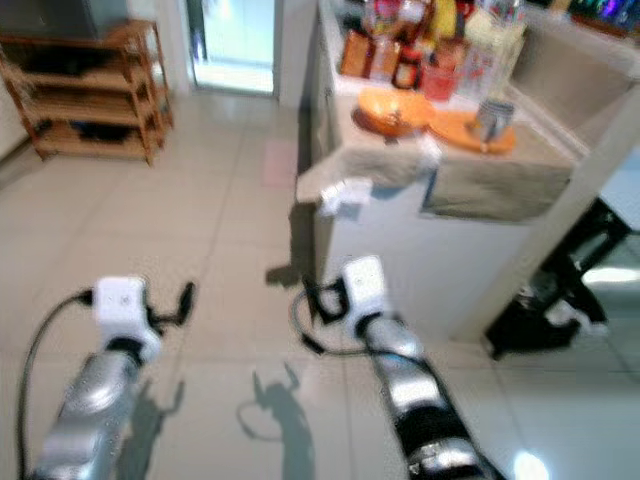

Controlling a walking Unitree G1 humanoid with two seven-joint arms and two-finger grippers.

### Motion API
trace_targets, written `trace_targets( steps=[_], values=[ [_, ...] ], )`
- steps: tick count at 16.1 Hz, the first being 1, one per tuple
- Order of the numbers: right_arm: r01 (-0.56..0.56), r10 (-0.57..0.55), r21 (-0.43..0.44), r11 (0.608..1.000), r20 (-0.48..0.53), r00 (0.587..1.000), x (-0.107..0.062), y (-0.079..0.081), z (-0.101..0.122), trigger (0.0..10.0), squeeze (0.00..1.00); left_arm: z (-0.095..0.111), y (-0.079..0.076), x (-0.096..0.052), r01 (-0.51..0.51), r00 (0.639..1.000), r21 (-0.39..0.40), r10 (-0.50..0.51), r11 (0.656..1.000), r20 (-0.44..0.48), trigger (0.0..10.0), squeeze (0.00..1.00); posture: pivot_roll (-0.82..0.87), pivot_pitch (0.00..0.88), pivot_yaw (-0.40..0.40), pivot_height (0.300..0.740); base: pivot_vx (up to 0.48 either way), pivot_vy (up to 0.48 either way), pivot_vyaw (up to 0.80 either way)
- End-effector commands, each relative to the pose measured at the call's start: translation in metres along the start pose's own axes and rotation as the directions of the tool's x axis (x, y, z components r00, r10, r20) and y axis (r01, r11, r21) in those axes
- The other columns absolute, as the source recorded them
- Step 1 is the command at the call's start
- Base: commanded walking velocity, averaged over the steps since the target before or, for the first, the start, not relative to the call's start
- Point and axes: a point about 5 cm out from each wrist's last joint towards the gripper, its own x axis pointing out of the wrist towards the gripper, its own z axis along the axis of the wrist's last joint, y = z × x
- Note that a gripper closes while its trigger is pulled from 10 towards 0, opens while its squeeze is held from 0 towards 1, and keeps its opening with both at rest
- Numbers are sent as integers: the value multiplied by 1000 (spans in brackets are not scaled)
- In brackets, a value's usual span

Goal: Setting the table

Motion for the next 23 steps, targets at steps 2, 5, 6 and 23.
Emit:
trace_targets(
  steps=[2, 5, 6, 23],
  values=[
    [20, -20, -29, 999, -2, 1000, -3, -9, 1, 10000, 0, 1, -7, 1, 8, 1000, -8, -8, 1000, 10, 10000, 0, 70, 0, -59, 740, 0, -452, 0],
    [73, -71, -28, 997, 66, 995, -4, -17, 12, 10000, 0, 4, -9, 1, 21, 1000, 0, -21, 1000, 23, 10000, 0, 68, 0, -57, 740, 0, -450, 0],
    [106, -104, -22, 994, 100, 990, -5, -23, 18, 10000, 0, 7, -9, 3, 21, 999, 16, -21, 1000, 37, 10000, 0, 68, 0, -57, 740, 0, -446, 0],
    [217, -212, -48, 975, 80, 974, -10, -39, 11, 10000, 0, 26, -27, 9, 135, 983, 27, -137, 991, 122, 10000, 0, 61, 0, -44, 740, 259, -102, 0]
  ],
)
